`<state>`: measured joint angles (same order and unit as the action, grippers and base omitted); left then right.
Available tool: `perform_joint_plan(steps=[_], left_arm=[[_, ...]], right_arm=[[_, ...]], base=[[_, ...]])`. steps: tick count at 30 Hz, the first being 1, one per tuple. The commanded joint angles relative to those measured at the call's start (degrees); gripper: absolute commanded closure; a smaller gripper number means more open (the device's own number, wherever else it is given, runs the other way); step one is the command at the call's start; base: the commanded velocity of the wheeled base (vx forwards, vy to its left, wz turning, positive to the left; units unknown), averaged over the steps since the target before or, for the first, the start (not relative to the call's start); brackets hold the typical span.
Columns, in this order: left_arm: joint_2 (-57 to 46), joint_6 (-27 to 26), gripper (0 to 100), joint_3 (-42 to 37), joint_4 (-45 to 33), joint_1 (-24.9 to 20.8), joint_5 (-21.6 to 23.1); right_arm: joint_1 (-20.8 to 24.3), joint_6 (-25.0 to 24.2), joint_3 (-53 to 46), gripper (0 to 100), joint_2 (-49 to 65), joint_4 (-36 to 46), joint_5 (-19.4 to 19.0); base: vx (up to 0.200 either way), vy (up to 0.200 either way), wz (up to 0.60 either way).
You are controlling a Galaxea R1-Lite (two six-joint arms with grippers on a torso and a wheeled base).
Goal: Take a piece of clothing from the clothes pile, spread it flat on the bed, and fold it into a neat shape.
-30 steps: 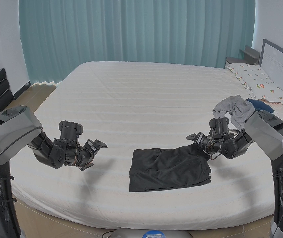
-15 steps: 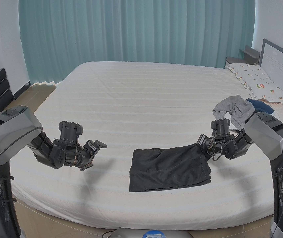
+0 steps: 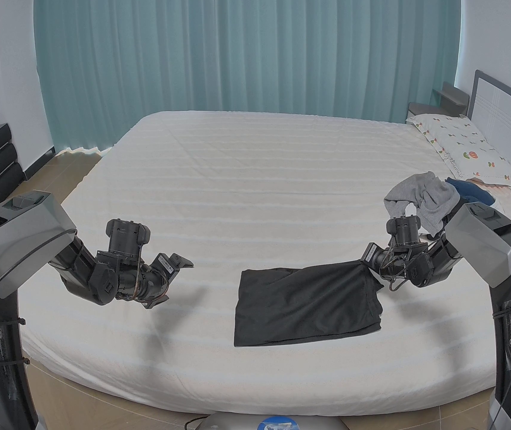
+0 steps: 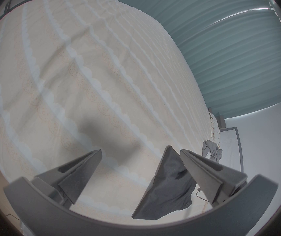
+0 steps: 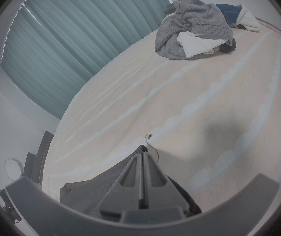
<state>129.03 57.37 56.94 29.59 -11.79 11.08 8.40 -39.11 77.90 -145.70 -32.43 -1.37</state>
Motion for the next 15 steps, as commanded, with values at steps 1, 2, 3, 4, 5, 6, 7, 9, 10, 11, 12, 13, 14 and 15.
perform_joint_plan(steps=[1,2,3,4,5,6,7,9,10,11,12,13,14,15], left_arm=[[0.1,0.0,0,0.0,0.0,0.0,0.0],[0.1,0.0,0,0.0,0.0,0.0,0.0],[0.1,0.0,0,0.0,0.0,0.0,0.0],[0.1,0.0,0,0.0,0.0,0.0,0.0],[0.1,0.0,0,0.0,0.0,0.0,0.0],[0.1,0.0,0,0.0,0.0,0.0,0.0],[0.1,0.0,0,0.0,0.0,0.0,0.0],[0.1,0.0,0,0.0,0.0,0.0,0.0],[0.1,0.0,0,0.2,0.0,0.0,0.0],[0.1,0.0,0,0.0,0.0,0.0,0.0],[0.1,0.0,0,0.0,0.0,0.0,0.0],[0.1,0.0,0,0.2,0.0,0.0,0.0],[0.1,0.0,0,0.2,0.0,0.0,0.0],[0.1,0.0,0,0.2,0.0,0.0,0.0]], right_arm=[[-0.7,0.0,-0.3,100,0.2,0.1,0.0],[-0.7,0.0,-0.5,100,0.2,0.0,0.0],[-0.7,-0.1,-0.8,100,0.3,-0.2,0.0],[-0.7,-0.3,-1.1,0,0.5,-0.4,-0.2],[-0.6,-0.7,-1.5,0,0.9,-0.8,-0.5],[-0.5,-1.4,-2.0,0,1.3,-0.9,-0.7],[-0.4,-2.6,-2.8,0,2.3,-1.0,-1.2],[-0.6,-3.4,-4.3,0,4.6,-1.0,-3.2],[-0.7,-3.4,-4.6,0,5.0,-1.0,-3.5],[-0.8,-3.4,-6.6,0,7.1,-1.1,-4.8],[-0.8,-3.4,-6.6,0,7.1,-1.1,-4.8],[-1.1,-3.4,-9.6,0,10.2,-1.1,-5.7],[-1.3,-3.1,-11.5,0,11.4,-1.1,-6.1],[-1.3,-2.9,-14.0,0,13.0,-1.1,-6.8]], base=[[0.000,0.000,0.00],[0.000,0.000,0.00],[0.000,0.000,0.00],[0.000,0.000,0.00],[0.000,0.000,0.00],[0.000,0.000,0.00],[0.000,0.000,0.00],[0.000,0.000,0.00],[0.000,0.000,0.00],[0.000,0.000,0.00],[0.000,0.000,0.00],[0.000,0.000,0.00],[0.000,0.000,0.00],[0.000,0.000,0.00]])
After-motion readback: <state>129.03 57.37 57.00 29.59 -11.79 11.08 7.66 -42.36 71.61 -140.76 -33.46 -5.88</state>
